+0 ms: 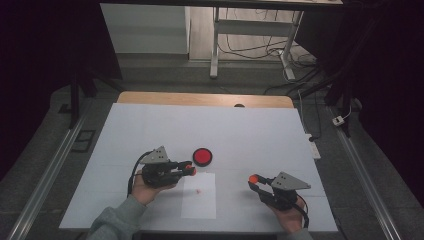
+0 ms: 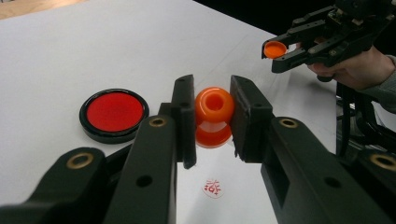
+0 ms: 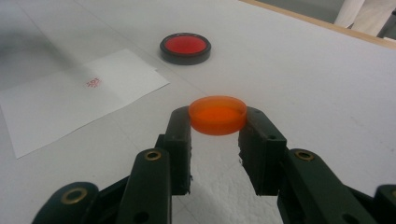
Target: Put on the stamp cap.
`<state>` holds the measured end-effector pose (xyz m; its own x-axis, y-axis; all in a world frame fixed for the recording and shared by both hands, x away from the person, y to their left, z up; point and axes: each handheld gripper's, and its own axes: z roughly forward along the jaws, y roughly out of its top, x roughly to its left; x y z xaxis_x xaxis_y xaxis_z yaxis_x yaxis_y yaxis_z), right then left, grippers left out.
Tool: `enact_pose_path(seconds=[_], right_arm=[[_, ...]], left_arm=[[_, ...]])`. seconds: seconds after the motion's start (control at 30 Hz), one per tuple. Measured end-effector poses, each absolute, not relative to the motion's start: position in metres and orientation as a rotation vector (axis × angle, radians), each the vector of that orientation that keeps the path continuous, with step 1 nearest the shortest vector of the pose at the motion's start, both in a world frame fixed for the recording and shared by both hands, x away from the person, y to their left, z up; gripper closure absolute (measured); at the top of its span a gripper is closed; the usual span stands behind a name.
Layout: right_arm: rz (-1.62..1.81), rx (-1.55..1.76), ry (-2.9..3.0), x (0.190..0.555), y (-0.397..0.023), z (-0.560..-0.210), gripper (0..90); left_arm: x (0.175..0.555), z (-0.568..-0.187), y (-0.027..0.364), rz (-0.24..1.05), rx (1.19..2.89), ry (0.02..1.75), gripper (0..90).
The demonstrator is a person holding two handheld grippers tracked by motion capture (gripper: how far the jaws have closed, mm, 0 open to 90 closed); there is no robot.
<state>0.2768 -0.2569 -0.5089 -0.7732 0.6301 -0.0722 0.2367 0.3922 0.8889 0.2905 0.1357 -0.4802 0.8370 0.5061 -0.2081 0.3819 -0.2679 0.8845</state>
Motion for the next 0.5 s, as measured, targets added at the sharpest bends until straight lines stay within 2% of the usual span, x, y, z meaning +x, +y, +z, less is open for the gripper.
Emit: enact_pose_path(seconds=[0.5], right_arm=[[1.370, 0.704, 2.285, 0.279, -0.237, -0.511, 64.3]], left_arm=[[0.291, -0.481, 0.135, 0.134, 1.894, 0.665, 71.7]])
